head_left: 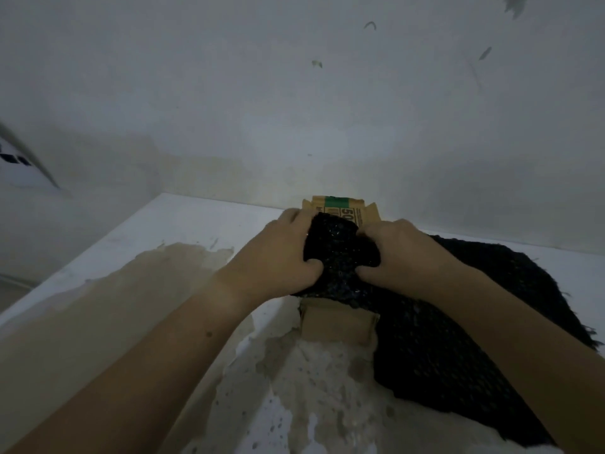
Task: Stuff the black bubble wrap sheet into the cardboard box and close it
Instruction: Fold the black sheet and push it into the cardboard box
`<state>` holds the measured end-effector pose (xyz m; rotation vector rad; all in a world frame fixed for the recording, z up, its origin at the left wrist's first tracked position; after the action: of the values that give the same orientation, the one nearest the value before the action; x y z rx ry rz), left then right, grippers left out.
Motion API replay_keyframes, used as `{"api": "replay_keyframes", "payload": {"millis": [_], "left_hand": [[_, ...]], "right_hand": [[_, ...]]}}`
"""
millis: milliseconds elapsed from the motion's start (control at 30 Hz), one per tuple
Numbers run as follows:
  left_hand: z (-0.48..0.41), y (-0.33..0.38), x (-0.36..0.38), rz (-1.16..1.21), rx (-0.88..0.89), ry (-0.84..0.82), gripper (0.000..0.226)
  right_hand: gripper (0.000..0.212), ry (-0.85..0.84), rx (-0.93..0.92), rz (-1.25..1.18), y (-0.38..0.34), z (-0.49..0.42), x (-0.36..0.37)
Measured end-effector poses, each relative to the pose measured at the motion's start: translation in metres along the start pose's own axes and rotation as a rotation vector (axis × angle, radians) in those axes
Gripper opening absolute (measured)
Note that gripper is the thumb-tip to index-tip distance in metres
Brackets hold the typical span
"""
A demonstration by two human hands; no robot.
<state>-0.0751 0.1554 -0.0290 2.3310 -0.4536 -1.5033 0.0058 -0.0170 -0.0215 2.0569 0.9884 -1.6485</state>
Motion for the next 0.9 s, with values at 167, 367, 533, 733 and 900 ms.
{"api": "replay_keyframes", "payload": {"millis": [167,367,533,733,900], "left_hand": [[-0.006,0.003,0.018,-0.256,0.126,-0.1,0.045],[-0.017,-0.001,0.034,-0.338,0.039,-0.261,0.042],[-0.026,0.004,0.044,-0.476,-0.063,-0.513,0.053],[-0.022,0.006,0.022,-0.33,-0.031,-0.365,0.049],[0.008,0.003,-0.012,-0.093,-0.006,-0.194,0.039]], "right_hand": [[0.049,-0.187,-0.04,0.238,-0.001,-0.007,0.02],[0.034,-0.586,0.173,-0.002,0.0,-0.025,0.035],[0.044,-0.52,0.092,0.136,-0.002,-0.024,0.029],[0.044,-0.267,0.077,-0.109,0.001,-0.007,-0.002],[0.043,-0.309,0.034,-0.021,0.0,0.004,0.002]]}}
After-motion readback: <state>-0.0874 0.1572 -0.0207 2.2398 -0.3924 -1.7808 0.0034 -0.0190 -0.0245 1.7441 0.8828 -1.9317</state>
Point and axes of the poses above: each hand's wrist, its own z-axis away from the middle knuckle, its own x-axis out of the palm, y = z × x, the point moved 3 cm from there along -z, towards the middle knuckle, and after that the axes turned 9 degrees about y, right-handed, at the moved point
